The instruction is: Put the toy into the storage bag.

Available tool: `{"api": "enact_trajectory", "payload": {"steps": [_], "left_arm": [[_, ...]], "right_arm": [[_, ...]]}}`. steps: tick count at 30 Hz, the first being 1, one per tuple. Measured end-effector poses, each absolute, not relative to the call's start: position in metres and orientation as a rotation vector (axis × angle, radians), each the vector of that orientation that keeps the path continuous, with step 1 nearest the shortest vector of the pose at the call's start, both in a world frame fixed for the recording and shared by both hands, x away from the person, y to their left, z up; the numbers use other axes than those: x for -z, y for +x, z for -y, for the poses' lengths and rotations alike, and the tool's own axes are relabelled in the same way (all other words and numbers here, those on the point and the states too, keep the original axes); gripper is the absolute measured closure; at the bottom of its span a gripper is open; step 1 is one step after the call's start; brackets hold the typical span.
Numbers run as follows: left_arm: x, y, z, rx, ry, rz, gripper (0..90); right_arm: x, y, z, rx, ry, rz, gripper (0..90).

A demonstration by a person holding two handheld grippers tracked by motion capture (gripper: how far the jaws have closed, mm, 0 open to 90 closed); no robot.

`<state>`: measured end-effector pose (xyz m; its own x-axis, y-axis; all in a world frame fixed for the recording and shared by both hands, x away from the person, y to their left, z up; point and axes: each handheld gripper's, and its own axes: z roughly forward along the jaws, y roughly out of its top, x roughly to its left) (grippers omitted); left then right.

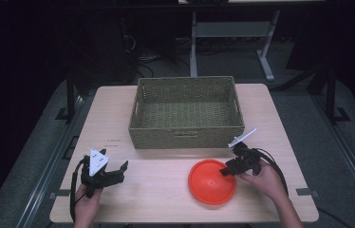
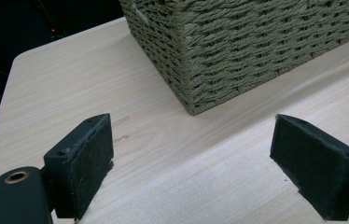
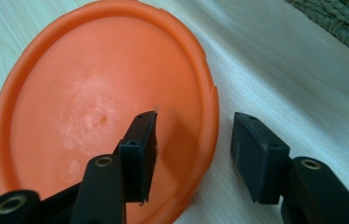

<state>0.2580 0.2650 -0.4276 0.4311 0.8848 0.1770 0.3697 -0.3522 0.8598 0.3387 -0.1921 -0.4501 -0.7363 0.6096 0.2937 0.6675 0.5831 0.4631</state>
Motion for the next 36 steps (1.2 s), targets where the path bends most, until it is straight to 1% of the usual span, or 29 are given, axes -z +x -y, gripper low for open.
{"api": "enact_trajectory", "payload": {"steps": [6,7,9,16,24,29,36], "left_arm": [[0.427,0.258,-0.264,-0.847,1.92,-1.061,12.8],[0.427,0.258,-0.264,-0.847,1.92,-1.061,12.8],[0.427,0.258,-0.264,-0.846,1.92,-1.062,12.8],[0.428,0.258,-0.264,-0.846,1.922,-1.058,12.8],[0.428,0.258,-0.264,-0.846,1.92,-1.06,12.8],[0.428,0.258,-0.264,-0.846,1.921,-1.055,12.8],[0.428,0.258,-0.265,-0.843,1.911,-1.06,12.8]], "right_arm": [[0.452,0.341,0.19,0.854,-1.074,2.697,54.0],[0.452,0.341,0.19,0.853,-1.079,2.69,56.3],[0.453,0.341,0.189,0.857,-1.076,2.696,57.4],[0.45,0.339,0.187,0.863,-1.066,2.721,66.0],[0.442,0.337,0.197,0.951,-1.061,2.678,74.9],[0.43,0.337,0.2,0.979,-1.052,2.637,80.9],[0.408,0.33,0.193,0.994,-1.032,2.704,81.5]]}}
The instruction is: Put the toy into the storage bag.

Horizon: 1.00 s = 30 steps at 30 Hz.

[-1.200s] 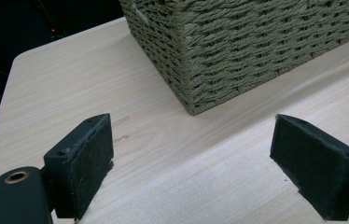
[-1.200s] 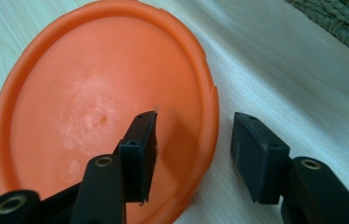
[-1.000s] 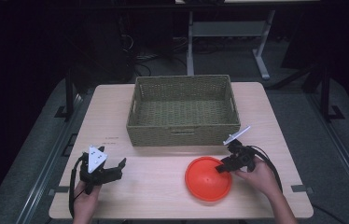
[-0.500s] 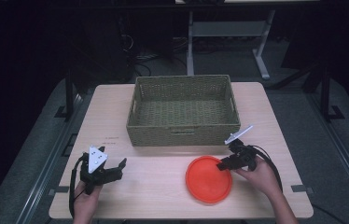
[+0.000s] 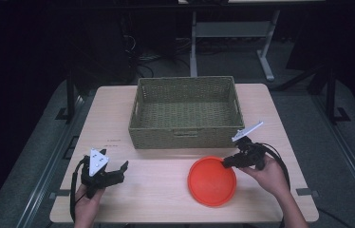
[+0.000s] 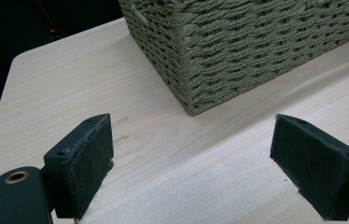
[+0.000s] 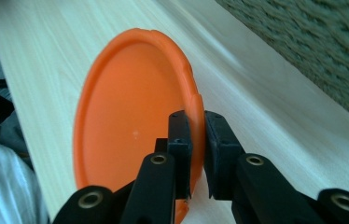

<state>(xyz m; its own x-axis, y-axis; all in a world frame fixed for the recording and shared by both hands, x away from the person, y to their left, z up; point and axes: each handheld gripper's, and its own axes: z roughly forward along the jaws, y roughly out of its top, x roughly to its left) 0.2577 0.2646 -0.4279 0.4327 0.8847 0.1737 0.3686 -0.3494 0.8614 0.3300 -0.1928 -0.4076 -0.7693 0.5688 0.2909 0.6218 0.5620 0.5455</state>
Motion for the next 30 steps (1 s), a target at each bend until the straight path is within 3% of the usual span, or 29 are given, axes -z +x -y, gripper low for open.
{"api": "enact_trajectory", "payload": {"steps": [11,30], "left_arm": [[0.427,0.257,-0.264,-0.843,1.911,-1.061,12.8],[0.427,0.256,-0.264,-0.851,1.908,-1.054,12.8]], "right_arm": [[0.374,0.32,0.186,1.047,-0.982,2.762,81.9],[0.346,0.319,0.193,1.103,-1.008,2.758,81.8]]}}
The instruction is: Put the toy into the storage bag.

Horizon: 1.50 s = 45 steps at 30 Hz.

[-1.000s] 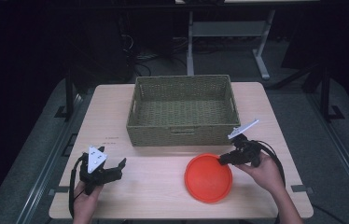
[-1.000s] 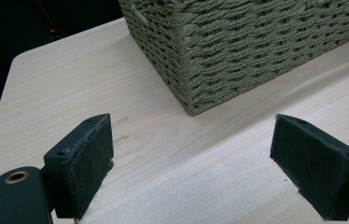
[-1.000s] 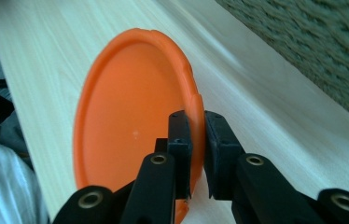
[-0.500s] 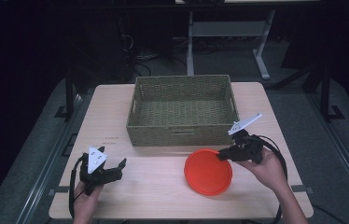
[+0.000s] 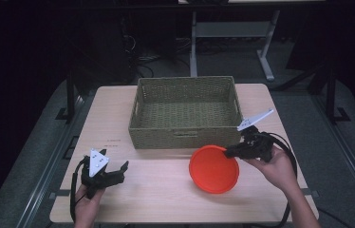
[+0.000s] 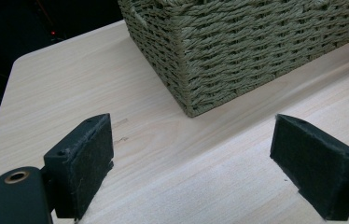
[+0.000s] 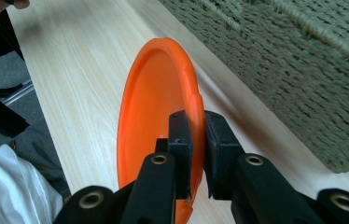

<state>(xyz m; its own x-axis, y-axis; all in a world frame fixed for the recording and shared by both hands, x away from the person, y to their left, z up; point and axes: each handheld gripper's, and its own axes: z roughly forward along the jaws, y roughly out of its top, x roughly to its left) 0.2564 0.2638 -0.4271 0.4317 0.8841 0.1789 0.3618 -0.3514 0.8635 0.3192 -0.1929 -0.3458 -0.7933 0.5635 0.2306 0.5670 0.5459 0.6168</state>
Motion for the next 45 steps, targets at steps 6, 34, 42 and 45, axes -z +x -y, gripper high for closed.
{"api": "enact_trajectory", "payload": {"steps": [6,34,42,45], "left_arm": [[0.427,0.257,-0.264,-0.85,1.916,-1.053,12.8],[0.427,0.257,-0.265,-0.857,1.907,-1.057,12.8],[0.427,0.256,-0.264,-0.853,1.912,-1.057,12.8],[0.427,0.256,-0.264,-0.856,1.911,-1.053,12.8]], "right_arm": [[0.332,0.318,0.198,1.11,-1.042,2.765,81.8],[0.27,0.337,0.196,1.122,-1.064,2.817,81.8],[0.256,0.342,0.194,1.122,-1.074,2.831,81.8],[0.249,0.346,0.193,1.118,-1.075,2.838,81.8]]}}
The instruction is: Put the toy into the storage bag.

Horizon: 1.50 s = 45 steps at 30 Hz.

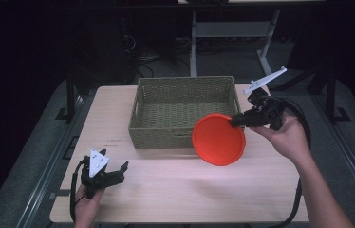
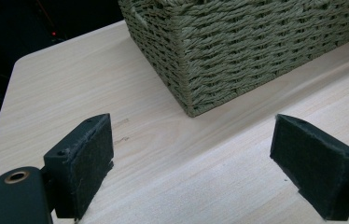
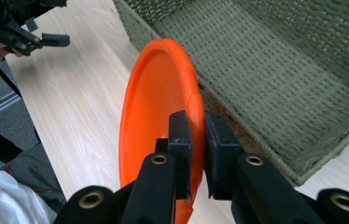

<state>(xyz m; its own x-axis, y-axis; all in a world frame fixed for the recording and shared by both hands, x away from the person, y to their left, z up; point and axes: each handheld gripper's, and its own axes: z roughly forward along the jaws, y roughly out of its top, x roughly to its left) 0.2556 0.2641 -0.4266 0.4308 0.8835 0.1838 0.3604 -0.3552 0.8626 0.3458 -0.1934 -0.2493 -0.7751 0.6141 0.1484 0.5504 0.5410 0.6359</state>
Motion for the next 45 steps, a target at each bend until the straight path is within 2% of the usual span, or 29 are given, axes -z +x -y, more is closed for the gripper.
{"api": "enact_trajectory", "payload": {"steps": [45], "left_arm": [[0.426,0.255,-0.264,-0.853,1.913,-1.049,12.8]], "right_arm": [[0.202,0.403,0.163,-0.995,1.049,-2.654,81.8]]}}
